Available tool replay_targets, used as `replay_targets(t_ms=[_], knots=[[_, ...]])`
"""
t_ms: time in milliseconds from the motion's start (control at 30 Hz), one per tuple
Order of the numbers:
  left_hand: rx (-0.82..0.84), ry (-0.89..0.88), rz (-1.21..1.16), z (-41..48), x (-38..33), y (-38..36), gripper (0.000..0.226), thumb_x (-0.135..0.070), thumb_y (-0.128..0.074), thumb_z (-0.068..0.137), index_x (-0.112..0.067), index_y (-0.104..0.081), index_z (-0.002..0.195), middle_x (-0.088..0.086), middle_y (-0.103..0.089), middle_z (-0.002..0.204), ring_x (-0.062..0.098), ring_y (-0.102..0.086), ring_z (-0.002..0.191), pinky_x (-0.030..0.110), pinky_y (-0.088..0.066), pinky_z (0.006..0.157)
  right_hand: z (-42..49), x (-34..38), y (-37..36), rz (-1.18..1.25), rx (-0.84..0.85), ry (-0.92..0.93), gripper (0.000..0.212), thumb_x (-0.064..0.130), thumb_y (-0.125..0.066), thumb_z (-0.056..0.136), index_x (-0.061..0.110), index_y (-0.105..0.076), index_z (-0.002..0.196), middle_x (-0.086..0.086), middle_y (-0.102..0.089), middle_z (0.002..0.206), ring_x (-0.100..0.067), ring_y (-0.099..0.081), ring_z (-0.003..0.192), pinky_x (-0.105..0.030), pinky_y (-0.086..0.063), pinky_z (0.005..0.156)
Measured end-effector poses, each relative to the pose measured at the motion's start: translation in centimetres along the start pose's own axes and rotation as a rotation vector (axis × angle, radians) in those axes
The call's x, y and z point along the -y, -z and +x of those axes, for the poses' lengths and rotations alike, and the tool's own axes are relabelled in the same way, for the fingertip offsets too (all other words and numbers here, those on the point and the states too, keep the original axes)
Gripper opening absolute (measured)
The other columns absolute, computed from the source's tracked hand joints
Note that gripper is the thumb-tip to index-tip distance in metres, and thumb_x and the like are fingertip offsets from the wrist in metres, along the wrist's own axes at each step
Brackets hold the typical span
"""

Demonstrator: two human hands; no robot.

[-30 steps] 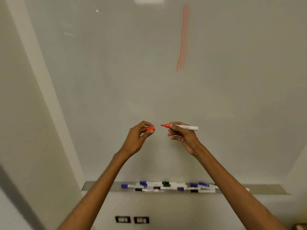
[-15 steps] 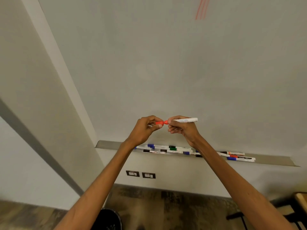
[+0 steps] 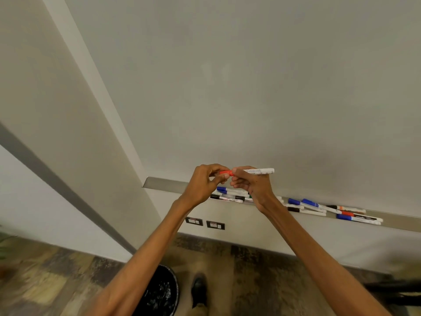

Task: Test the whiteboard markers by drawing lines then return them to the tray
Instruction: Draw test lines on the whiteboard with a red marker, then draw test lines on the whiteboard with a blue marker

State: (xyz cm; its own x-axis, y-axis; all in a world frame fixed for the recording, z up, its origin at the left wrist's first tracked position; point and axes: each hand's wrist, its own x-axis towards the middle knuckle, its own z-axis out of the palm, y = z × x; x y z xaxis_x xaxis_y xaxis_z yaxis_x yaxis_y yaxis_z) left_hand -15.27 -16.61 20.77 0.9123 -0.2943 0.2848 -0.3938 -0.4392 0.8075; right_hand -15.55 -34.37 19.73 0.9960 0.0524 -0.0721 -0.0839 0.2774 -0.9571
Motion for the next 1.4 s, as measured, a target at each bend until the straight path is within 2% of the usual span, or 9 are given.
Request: replay_targets(t_ms=[133, 300, 400, 500, 633, 867, 967, 1133, 1400], knots=[[0.016, 0.011, 0.005, 0.7, 2.3, 1.8, 0.025, -0.028, -0.063, 0.095, -0.012, -0.073, 0.111, -0.006, -0.074, 0.091, 0.005, -0.069, 0.082, 0.012, -0.050, 0.083, 1.8, -1.2, -1.4, 0.025, 0.050, -0.067, 0.006, 0.010, -0.067, 0.089, 0.006, -0.070, 0.092, -0.010, -0.072, 0.075, -0.022, -0.070, 0.065, -0.029, -0.060, 0.067], [0.048, 0.154, -0.010, 1.0, 7.9, 6.0, 0.026, -0.029, -0.067, 0.092, -0.015, -0.074, 0.113, -0.007, -0.075, 0.101, 0.007, -0.069, 0.094, 0.017, -0.052, 0.086, 5.2, -3.2, -4.1, -0.070, 0.195, -0.211, 0.019, 0.022, -0.067, 0.090, 0.010, -0.069, 0.105, -0.010, -0.074, 0.088, -0.027, -0.072, 0.075, -0.033, -0.061, 0.071], [0.014, 0.247, 0.022, 0.8, 12.1, 8.7, 0.024, -0.024, -0.069, 0.091, -0.015, -0.074, 0.113, -0.007, -0.075, 0.101, 0.004, -0.067, 0.094, 0.011, -0.049, 0.083, 7.7, -5.5, -4.1, -0.136, 0.154, -0.233, 0.024, 0.022, -0.066, 0.094, 0.008, -0.069, 0.114, -0.011, -0.075, 0.093, -0.027, -0.072, 0.075, -0.033, -0.060, 0.070], [0.028, 0.331, 0.052, 0.7, 16.4, 10.3, 0.021, -0.017, -0.071, 0.089, -0.015, -0.076, 0.110, -0.005, -0.075, 0.100, 0.007, -0.067, 0.092, 0.017, -0.051, 0.083, 10.3, -8.9, -4.2, -0.354, 0.135, -0.184, 0.020, 0.014, -0.070, 0.091, 0.009, -0.071, 0.110, -0.012, -0.074, 0.095, -0.019, -0.073, 0.072, -0.027, -0.060, 0.069], [0.084, 0.415, 0.176, 0.4, 22.4, 9.6, 0.019, -0.020, -0.072, 0.089, -0.021, -0.075, 0.108, -0.007, -0.073, 0.101, 0.008, -0.065, 0.094, 0.034, -0.055, 0.089, 12.8, -14.8, -5.6, -0.733, 0.127, -0.053, 0.012, 0.018, -0.069, 0.093, 0.020, -0.072, 0.104, -0.003, -0.075, 0.092, -0.016, -0.071, 0.078, -0.034, -0.060, 0.079], [0.098, 0.525, 0.312, 1.3, 28.8, 7.5, 0.012, -0.016, -0.071, 0.090, -0.020, -0.075, 0.101, 0.000, -0.068, 0.108, 0.018, -0.061, 0.095, 0.042, -0.047, 0.098, 13.4, -20.2, -7.5, -1.023, 0.070, -0.074, 0.017, 0.027, -0.059, 0.099, 0.015, -0.058, 0.111, 0.003, -0.062, 0.093, -0.010, -0.058, 0.081, -0.008, -0.039, 0.064], [0.161, 0.501, 0.401, 1.7, 29.9, 6.8, 0.013, -0.020, -0.067, 0.092, -0.022, -0.076, 0.102, 0.002, -0.062, 0.114, 0.020, -0.055, 0.107, 0.040, -0.036, 0.098, 13.4, -21.7, -6.8, -1.108, 0.063, -0.060, 0.015, 0.029, -0.062, 0.097, 0.016, -0.062, 0.106, 0.002, -0.065, 0.096, -0.008, -0.057, 0.081, -0.019, -0.050, 0.076], [0.276, 0.501, 0.482, 1.6, 31.4, 5.8, 0.019, -0.023, -0.067, 0.093, -0.026, -0.074, 0.110, 0.000, -0.065, 0.114, 0.019, -0.053, 0.113, 0.039, -0.032, 0.099, 14.1, -23.5, -5.9, -1.239, 0.053, -0.037, 0.015, 0.027, -0.064, 0.096, 0.016, -0.070, 0.104, -0.001, -0.067, 0.106, -0.013, -0.063, 0.093, -0.029, -0.052, 0.093], [0.363, 0.495, 0.538, 2.3, 32.8, 6.5, 0.023, -0.035, -0.068, 0.091, -0.026, -0.073, 0.112, -0.003, -0.067, 0.115, 0.017, -0.054, 0.111, 0.040, -0.032, 0.099, 14.5, -25.1, -6.2, -1.300, 0.079, -0.056, 0.015, 0.028, -0.059, 0.098, 0.020, -0.070, 0.104, 0.000, -0.067, 0.106, -0.015, -0.062, 0.098, -0.042, -0.042, 0.105]])
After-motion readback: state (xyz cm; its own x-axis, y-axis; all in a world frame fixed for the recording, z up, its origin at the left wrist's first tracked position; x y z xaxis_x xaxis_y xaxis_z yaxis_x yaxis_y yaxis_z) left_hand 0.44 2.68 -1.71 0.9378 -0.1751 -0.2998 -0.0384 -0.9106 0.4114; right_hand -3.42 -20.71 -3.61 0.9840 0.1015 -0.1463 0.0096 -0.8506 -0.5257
